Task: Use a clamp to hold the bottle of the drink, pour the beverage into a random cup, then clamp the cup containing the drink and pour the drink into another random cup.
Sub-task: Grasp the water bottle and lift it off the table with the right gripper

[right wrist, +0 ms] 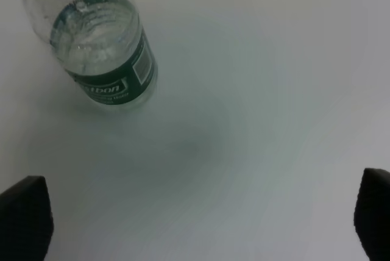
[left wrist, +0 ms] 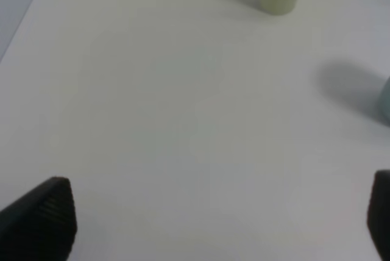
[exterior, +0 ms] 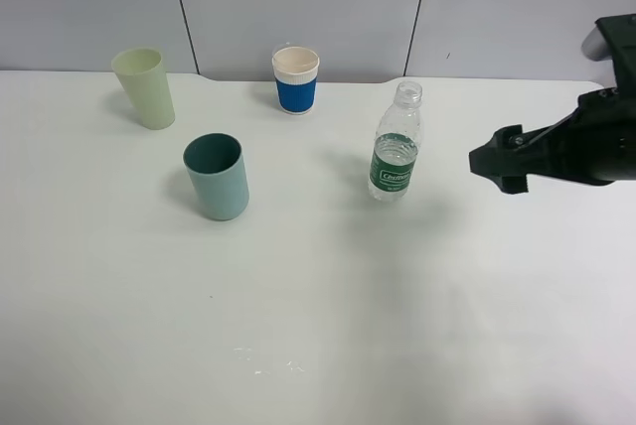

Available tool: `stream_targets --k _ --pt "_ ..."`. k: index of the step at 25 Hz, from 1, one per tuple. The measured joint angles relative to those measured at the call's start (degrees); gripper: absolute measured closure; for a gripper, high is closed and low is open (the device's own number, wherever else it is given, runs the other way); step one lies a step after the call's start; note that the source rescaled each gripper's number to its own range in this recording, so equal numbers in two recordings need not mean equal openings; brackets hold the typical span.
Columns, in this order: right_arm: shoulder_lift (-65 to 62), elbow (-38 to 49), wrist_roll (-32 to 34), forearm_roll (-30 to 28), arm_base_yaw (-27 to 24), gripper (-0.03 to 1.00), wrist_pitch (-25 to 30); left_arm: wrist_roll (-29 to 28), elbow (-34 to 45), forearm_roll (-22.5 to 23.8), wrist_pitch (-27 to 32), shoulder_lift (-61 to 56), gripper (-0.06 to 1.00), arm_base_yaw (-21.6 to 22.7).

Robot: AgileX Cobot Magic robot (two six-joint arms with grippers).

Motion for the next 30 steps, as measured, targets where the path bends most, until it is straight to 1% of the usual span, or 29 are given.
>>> stream_targets --k 6,11,16,26,30 --pt "8.7 0.0 0.1 -0.1 0.2 -0.03 -2.5 0.0 0.0 0.0 0.0 0.0 0.05 0.0" --pt "15.0 0.0 0.9 -2.1 0.2 -0.03 -8.5 0.0 0.0 0.0 0.0 0.0 0.05 0.0" --pt "20.8 0.0 1.7 -5.2 0.2 -0.03 -17.2 0.0 0.0 0.0 0.0 0.0 0.05 0.0" --pt "28.1 -0.1 2.1 -14.8 0.2 -0.03 -26.1 0.0 0.0 0.0 0.0 0.0 0.05 0.0" --pt "30.4 -0.1 2.1 -16.2 0.2 -0.03 -31.2 0.0 0.0 0.0 0.0 0.0 0.05 0.0"
